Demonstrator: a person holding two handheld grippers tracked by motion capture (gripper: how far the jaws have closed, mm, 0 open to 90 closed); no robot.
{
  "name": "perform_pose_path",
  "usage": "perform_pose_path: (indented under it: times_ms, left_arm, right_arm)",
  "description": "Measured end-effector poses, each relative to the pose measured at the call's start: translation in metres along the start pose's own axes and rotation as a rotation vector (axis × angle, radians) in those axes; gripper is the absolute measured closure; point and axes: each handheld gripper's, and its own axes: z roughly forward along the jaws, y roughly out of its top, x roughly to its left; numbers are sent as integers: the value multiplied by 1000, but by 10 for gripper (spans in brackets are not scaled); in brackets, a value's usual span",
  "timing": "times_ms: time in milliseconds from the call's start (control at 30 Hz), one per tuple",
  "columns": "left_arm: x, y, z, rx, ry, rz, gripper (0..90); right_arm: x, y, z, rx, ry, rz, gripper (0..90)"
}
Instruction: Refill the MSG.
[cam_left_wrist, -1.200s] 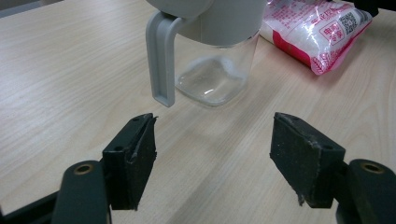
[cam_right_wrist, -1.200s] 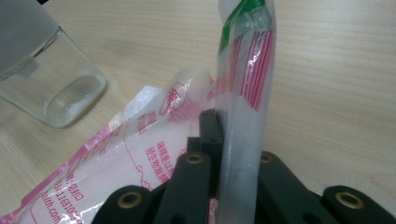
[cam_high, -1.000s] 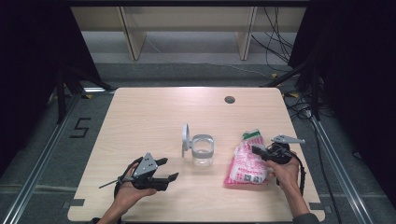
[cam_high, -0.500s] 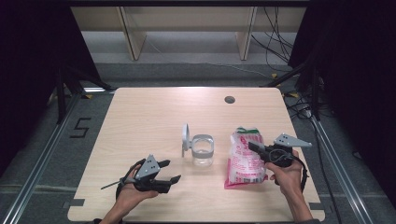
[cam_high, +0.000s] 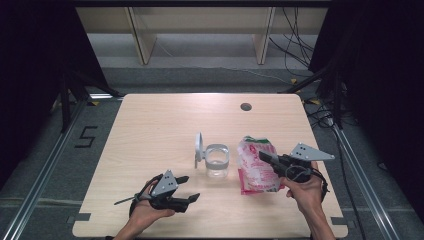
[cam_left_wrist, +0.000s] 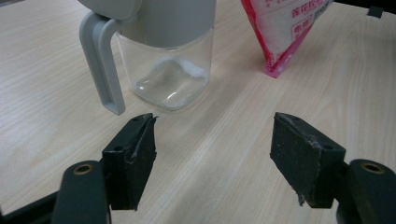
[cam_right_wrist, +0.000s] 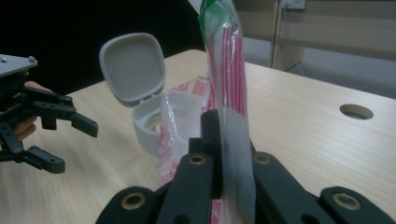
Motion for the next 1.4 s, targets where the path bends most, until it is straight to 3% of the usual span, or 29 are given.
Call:
perform_pose_path:
  times_ms: [67,133,167,400,467,500,600,667,700,833,1033,1133,1167,1200,1333,1367,1400]
  left_arm:
    - [2,1,-1,27,14,29,304]
    - [2,1,-1,23,13,24,304]
    - [-1,1,1,1,2,0,304]
    - [-11,2,11,12,-22,18,308]
    - [-16,5,16,20,-38,24,313]
    - [-23,10,19,23,-51,53,314]
    - [-30,14,24,19,-53,77,312]
    - [-37,18,32,17,-60,99,312]
    - [-38,20,35,18,-67,107,313]
    - [-43,26,52,-16,-81,89,319]
    - [-48,34,75,-67,-67,75,358]
    - [-51,35,79,-66,-77,81,358]
    - [-53,36,81,-61,-76,91,356]
    - [-56,35,85,-61,-81,100,355]
    - [-56,36,92,-74,-60,91,365]
    - [-56,36,93,-61,-49,116,381]
    - [-56,36,93,-61,-49,116,401]
  right_arm:
    - [5,5,-1,-6,-10,-33,900]
    - [6,7,-2,-7,-10,-46,900]
    - [6,10,-4,-17,-16,-57,900]
    - [7,23,-14,-64,-38,-81,900]
    - [11,28,-16,-62,-30,-77,900]
    - [13,29,-16,-61,-19,-73,900]
    - [16,32,-16,-63,-14,-59,900]
    - [15,35,-15,-79,-7,-87,900]
    - [18,37,-14,-90,0,-63,900]
    - [24,41,-11,-93,9,-61,900]
    - [37,53,-5,-98,35,-72,900]
    - [39,55,-3,-98,49,-75,900]
    - [41,58,-1,-106,43,-97,900]
    - [44,58,0,-102,61,-73,900]
    - [48,61,5,-95,65,-91,900]
    - [49,61,6,-95,71,-84,900]
    - [49,61,6,-95,71,-84,900]
